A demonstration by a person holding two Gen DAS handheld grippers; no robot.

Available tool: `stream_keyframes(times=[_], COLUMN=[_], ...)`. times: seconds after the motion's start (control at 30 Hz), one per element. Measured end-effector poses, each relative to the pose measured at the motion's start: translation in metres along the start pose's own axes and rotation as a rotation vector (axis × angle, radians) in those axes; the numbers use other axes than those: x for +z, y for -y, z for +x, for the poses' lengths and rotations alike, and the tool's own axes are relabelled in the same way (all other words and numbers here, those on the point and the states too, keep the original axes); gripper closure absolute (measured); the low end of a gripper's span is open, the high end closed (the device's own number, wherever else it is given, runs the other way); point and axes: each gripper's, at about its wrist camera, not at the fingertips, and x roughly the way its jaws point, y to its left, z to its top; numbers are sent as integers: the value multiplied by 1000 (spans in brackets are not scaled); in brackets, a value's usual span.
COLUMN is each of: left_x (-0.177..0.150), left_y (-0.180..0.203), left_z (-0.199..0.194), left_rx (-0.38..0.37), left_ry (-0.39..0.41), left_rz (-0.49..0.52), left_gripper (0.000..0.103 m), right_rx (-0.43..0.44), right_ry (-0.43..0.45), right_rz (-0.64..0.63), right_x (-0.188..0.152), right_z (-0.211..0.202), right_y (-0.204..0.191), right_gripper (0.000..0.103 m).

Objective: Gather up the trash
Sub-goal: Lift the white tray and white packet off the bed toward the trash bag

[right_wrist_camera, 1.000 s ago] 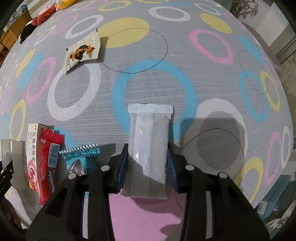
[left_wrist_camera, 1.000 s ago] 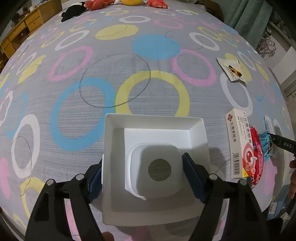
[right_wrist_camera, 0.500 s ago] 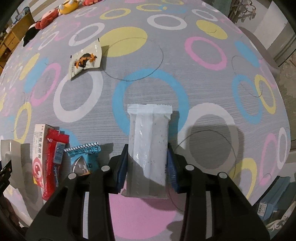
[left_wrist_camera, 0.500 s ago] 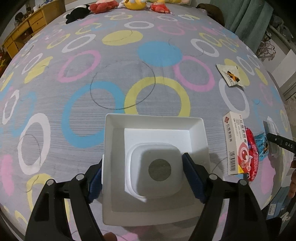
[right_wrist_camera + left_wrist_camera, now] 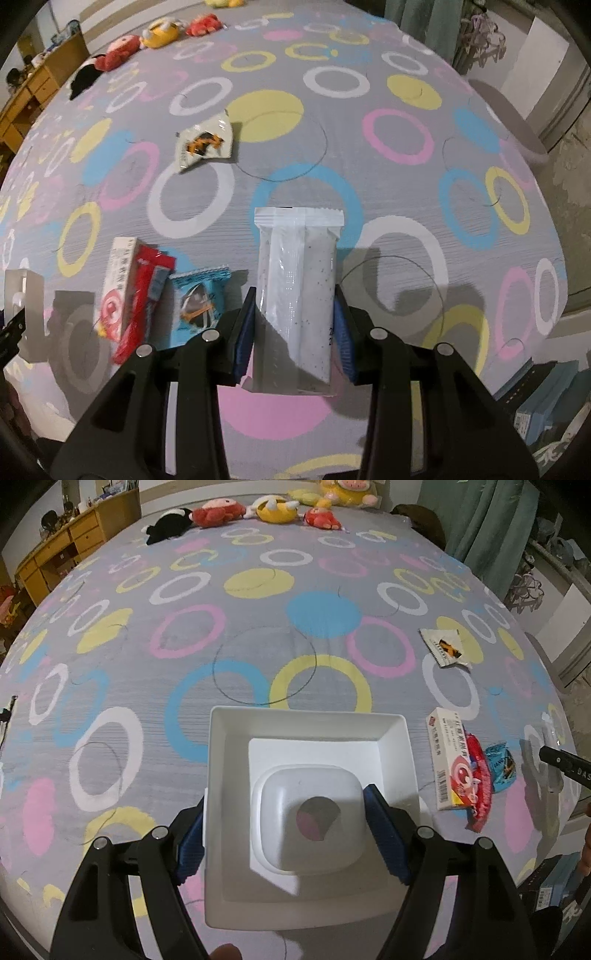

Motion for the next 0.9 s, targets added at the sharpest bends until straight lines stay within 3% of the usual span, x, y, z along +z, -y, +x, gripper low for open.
stream_keyframes(times=[0.4, 0.9], left_x=[-31, -91], left_y=[9, 33], left_z=[-61, -127], left_rx=[2, -19], left_ry=[114, 208], left_rz=[20, 66], left_gripper=[29, 29], right_rx=[53, 138], right_ry=[135, 249], right_rz=[-63, -146], right_x=[-41, -121], right_z=[-64, -134], right_y=[-15, -52], right_gripper=[65, 65])
